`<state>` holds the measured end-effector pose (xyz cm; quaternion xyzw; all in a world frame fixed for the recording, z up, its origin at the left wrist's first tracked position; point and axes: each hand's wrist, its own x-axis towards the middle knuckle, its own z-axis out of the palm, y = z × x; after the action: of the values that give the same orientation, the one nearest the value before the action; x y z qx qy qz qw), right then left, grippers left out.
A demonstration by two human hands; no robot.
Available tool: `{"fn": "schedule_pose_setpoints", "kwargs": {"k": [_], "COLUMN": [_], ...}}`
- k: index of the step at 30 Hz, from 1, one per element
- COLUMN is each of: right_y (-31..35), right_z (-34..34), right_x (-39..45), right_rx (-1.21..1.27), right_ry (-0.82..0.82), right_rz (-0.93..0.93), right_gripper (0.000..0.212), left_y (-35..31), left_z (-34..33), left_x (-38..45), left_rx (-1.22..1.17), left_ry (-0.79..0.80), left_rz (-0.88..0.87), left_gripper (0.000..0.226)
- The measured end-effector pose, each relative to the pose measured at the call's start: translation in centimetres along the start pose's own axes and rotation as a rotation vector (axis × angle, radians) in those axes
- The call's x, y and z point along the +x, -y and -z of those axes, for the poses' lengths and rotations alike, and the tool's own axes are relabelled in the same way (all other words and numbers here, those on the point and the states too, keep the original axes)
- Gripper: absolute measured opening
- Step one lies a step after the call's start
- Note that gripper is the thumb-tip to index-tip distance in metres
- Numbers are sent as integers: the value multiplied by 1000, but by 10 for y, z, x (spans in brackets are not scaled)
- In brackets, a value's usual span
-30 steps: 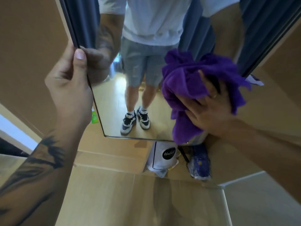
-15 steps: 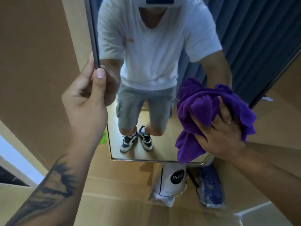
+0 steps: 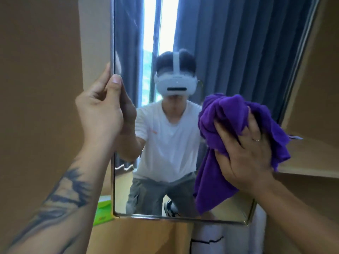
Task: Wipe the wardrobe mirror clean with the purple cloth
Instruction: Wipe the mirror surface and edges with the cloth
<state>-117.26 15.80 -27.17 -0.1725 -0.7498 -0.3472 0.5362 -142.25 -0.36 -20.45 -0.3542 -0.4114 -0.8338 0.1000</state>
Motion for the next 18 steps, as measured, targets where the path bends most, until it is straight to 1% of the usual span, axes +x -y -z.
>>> {"fn": "schedule_pose_setpoints", "kwargs": {"k": [3, 5, 7, 9, 10, 11, 12, 13, 14, 16, 17, 18], "right_y": [1, 5, 15, 37, 53, 70, 86, 96, 99, 73, 53, 33], "right_z": [0, 1, -2, -7, -11, -15, -19, -23, -25, -18, -12, -5], "right_x": [-2, -3, -1, 12, 21, 30, 38, 41, 41, 41, 41, 38], "right_rx": [-8, -12, 5, 11, -11, -39, -61, -74, -72, -56, -68, -95], "right_ry": [23, 13, -23, -107, -137, -138, -106, -54, 0, 83, 110, 123], "right_rz": [-60, -158, -367, -624, -721, -753, -695, -558, -378, -56, 41, 58], "right_gripper": [66, 67, 66, 65, 65, 65, 66, 67, 69, 71, 71, 69], "left_y": [2, 4, 6, 5, 5, 4, 4, 4, 4, 4, 5, 5], "left_z": [-2, -3, -3, -4, -4, -4, -3, -3, -3, -1, -1, -1], "left_x": [-2, -2, -2, -2, -2, -2, -1, 0, 0, 0, 0, 0], "left_rx": [-5, -15, -20, -27, -28, -26, -23, -26, -32, -37, -41, -48], "left_ry": [-19, -26, -23, -18, -18, -21, -22, -19, -13, -7, -6, -5], "left_rz": [-34, -49, -44, -29, -24, -20, -16, -10, -5, 2, 1, -1], "left_gripper": [34, 33, 32, 33, 33, 31, 31, 30, 30, 31, 30, 30]}}
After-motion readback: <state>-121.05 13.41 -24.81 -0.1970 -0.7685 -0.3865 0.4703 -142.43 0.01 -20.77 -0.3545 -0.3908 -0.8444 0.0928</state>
